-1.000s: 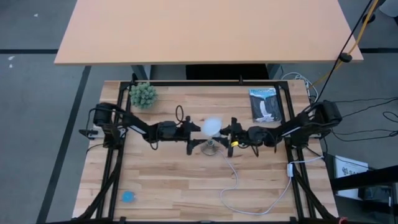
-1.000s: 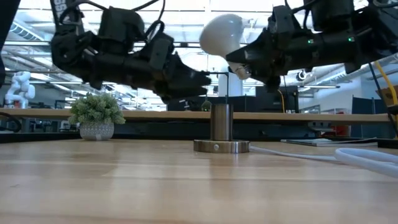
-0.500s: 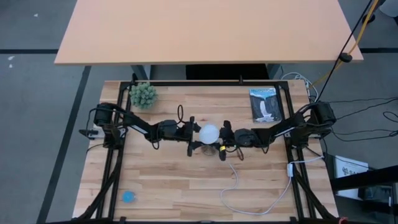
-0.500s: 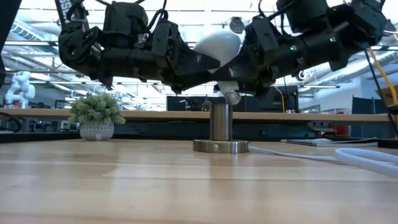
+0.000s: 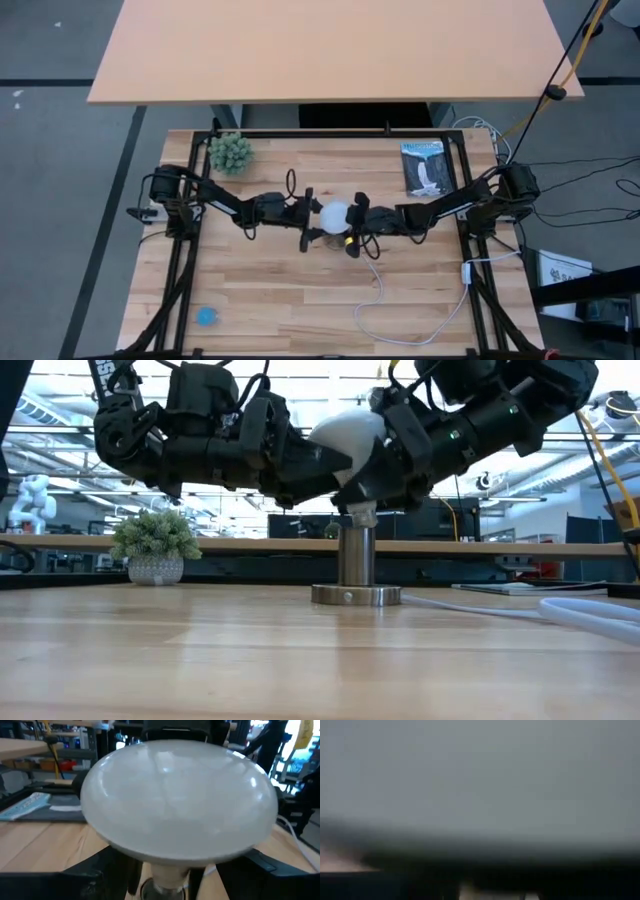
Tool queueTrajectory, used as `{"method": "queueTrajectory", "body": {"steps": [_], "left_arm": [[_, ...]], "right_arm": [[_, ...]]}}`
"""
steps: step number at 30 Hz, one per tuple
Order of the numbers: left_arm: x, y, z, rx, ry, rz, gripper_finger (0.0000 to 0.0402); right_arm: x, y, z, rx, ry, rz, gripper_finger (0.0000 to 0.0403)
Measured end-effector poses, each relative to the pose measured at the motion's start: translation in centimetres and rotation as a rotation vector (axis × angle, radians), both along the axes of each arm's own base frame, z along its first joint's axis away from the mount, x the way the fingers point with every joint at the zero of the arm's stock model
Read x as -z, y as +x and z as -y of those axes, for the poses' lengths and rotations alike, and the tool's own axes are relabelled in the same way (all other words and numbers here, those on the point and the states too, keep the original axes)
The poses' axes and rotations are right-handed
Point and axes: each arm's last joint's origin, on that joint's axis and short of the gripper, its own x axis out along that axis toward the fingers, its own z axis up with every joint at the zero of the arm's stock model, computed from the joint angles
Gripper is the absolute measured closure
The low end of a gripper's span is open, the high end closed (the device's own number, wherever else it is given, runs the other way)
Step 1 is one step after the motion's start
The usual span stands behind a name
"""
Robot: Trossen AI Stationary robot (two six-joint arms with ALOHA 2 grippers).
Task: Screw lightbulb
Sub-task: Insert the white light bulb into the gold lamp
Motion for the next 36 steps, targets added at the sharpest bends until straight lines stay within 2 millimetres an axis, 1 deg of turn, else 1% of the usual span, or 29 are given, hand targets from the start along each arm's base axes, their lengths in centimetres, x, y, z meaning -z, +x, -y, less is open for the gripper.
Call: {"method": "queueTrajectory", "body": {"steps": [5, 11, 15, 21, 28, 36], "left_arm": [[0.0, 0.0, 0.0, -0.001, 0.003, -0.008, 0.0143], [0.0, -0.1, 0.0, -0.004, 0.006, -0.013, 0.0143], [0.6, -0.1, 0.2, 0.002, 0.005, -0.079, 0.0143], [0.8, -0.1, 0.2, 0.004, 0.021, -0.098, 0.0143], [0.9, -0.1, 0.2, 0.003, 0.023, -0.106, 0.0143], [0.9, -0.2, 0.2, 0.001, 0.023, -0.110, 0.0143]], "right_arm": [[0.8, -0.4, 0.0, 0.005, -0.003, -0.090, 0.0218], [0.8, -0.4, 0.1, 0.005, -0.004, -0.093, 0.0218], [0.8, -0.4, 0.1, 0.001, -0.010, -0.096, 0.0218], [0.3, -0.7, 0.1, 0.000, -0.010, -0.093, 0.0218], [-0.3, -1.4, 0.2, 0.001, -0.011, -0.135, 0.0218], [-1.3, -1.8, 0.2, 0.003, -0.005, -0.114, 0.0218]]}}
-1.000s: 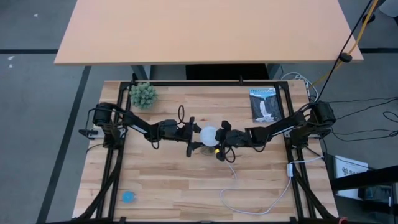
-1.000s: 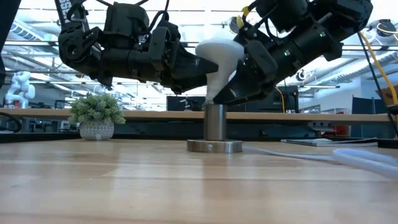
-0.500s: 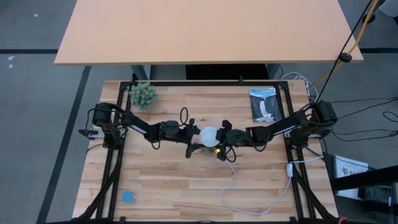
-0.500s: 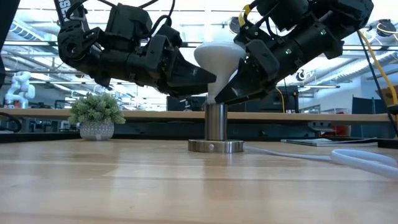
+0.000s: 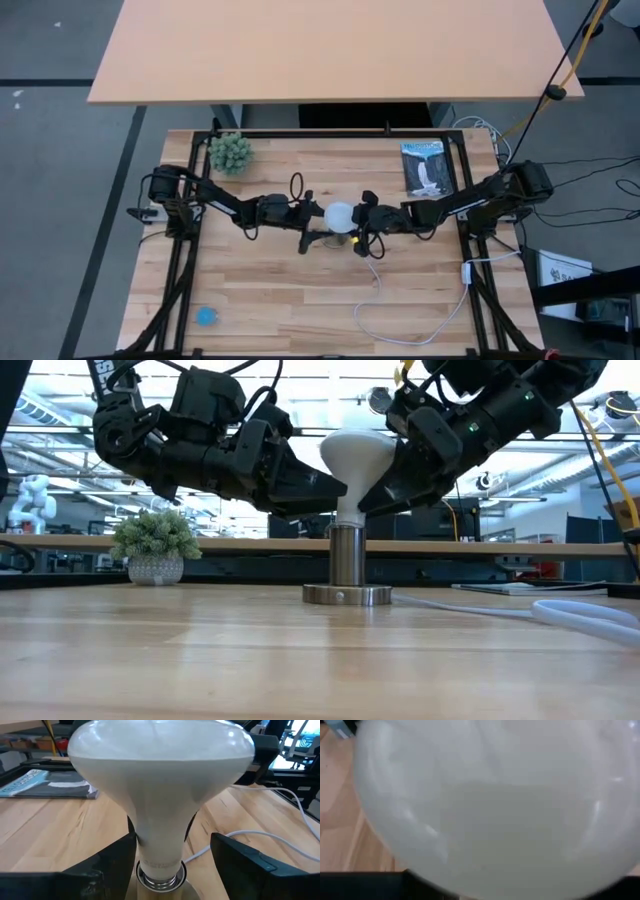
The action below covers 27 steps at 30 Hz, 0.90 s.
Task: Screw lightbulb
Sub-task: Insert the white light bulb into the gold lamp
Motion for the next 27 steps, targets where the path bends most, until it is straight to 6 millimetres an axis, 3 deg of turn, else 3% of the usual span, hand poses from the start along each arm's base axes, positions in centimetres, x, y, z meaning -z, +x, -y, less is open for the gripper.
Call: {"method": "queueTrajectory", "body": {"steps": [18, 27], "left_arm": [[0.4, -0.1, -0.1, -0.037, 0.016, -0.043, 0.0143], [0.4, -0.1, -0.1, -0.044, 0.019, -0.043, 0.0143]], "right_arm": [[-1.2, -0.8, -0.1, 0.011, 0.063, -0.010, 0.0218], [-3.7, 0.2, -0.4, -0.015, 0.026, -0.085, 0.0218]]}}
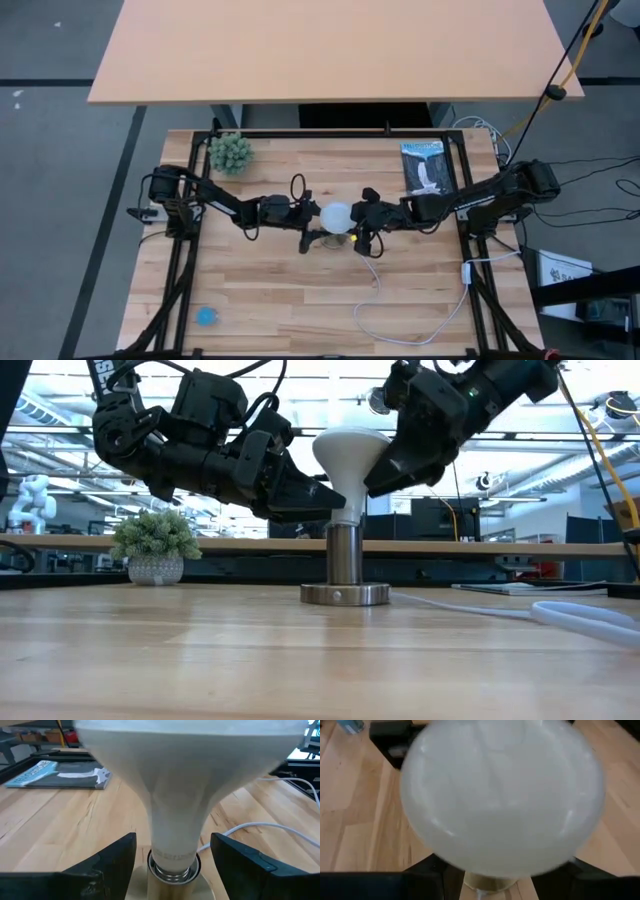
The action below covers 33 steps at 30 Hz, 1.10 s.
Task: Screw lightbulb
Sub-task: Insert the white light bulb into the gold lamp
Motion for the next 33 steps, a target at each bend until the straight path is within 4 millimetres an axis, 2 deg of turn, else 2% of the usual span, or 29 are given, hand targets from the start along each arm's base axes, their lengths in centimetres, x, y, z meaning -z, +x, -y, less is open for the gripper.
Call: {"method": "queueTrajectory", "body": {"steps": [26, 33], "left_arm": [[-0.39, 0.08, 0.06, 0.001, -0.007, 0.041, 0.0143], [-0.64, 0.11, 0.04, 0.000, -0.007, 0.067, 0.0143]], "right_arm": [[-0.48, 0.27, 0.17, 0.043, -0.023, 0.039, 0.0219], [-0.50, 0.27, 0.23, 0.078, -0.022, 0.046, 0.0235]]}}
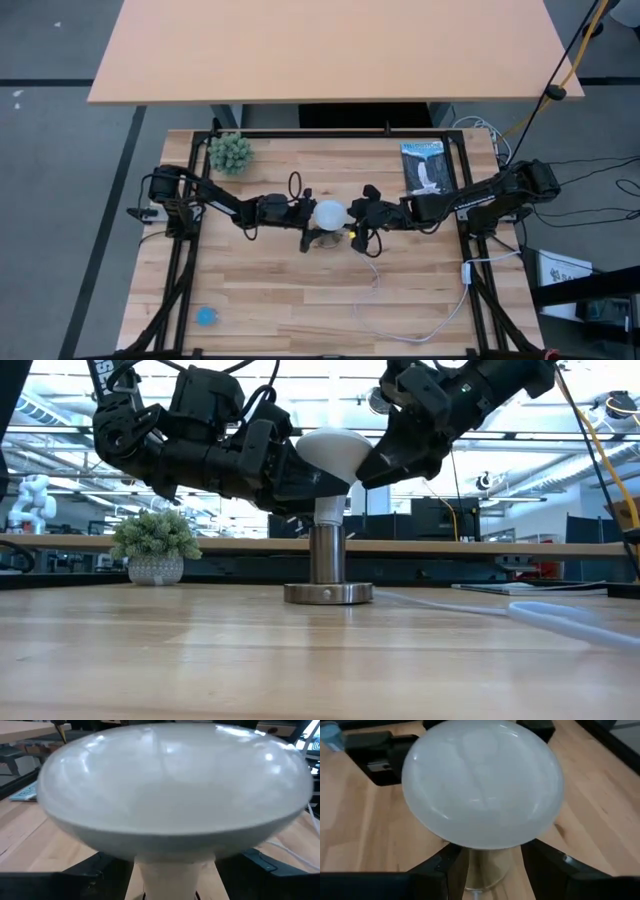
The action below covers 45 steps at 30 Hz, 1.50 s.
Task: Screw lightbulb
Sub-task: Insert the white light bulb into the gold lamp
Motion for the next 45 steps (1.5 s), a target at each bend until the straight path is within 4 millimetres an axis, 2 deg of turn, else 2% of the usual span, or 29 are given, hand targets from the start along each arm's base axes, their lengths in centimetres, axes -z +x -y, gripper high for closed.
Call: {"method": "queueTrajectory", "body": {"steps": [8, 18, 24, 26, 28, 31, 34, 38, 45], "left_arm": [[-0.1, 0.0, -0.1, -0.028, 0.004, 0.003, 0.0143], [-0.1, 0.0, 0.1, -0.038, 0.007, 0.003, 0.0144], [-0.1, 0.0, 0.1, -0.043, 0.008, 0.003, 0.0178], [-0.1, 0.0, 0.0, -0.047, 0.008, 0.003, 0.0191], [-0.2, 0.0, 0.1, -0.043, 0.005, 0.014, 0.0200], [-0.9, 0.0, 0.5, 0.028, 0.013, 0.072, 0.0203], [-1.7, -0.1, 0.5, 0.003, 0.052, 0.099, 0.0203], [-1.5, -0.2, 0.6, 0.032, 0.036, 0.071, 0.0203], [-1.2, -0.2, 0.5, -0.018, 0.028, 0.030, 0.0205]], "right_arm": [[-0.1, 0.1, 0.0, -0.017, 0.017, 0.017, 0.0258], [-0.1, 0.1, 0.0, -0.020, 0.015, 0.010, 0.0261], [-0.1, 0.1, 0.0, -0.012, 0.012, 0.011, 0.0261], [-0.1, 0.0, 0.1, 0.039, -0.006, 0.018, 0.0261], [-0.2, 0.1, 0.1, 0.057, 0.045, 0.039, 0.0261], [-0.3, 0.3, -0.2, -0.058, 0.051, 0.045, 0.0261], [0.0, 0.0, 0.0, 0.033, 0.009, 0.012, 0.0261], [-0.2, 0.2, 0.1, -0.040, 0.061, 0.029, 0.0261], [-0.3, 0.2, 0.3, 0.012, 0.054, 0.045, 0.0261]]}}
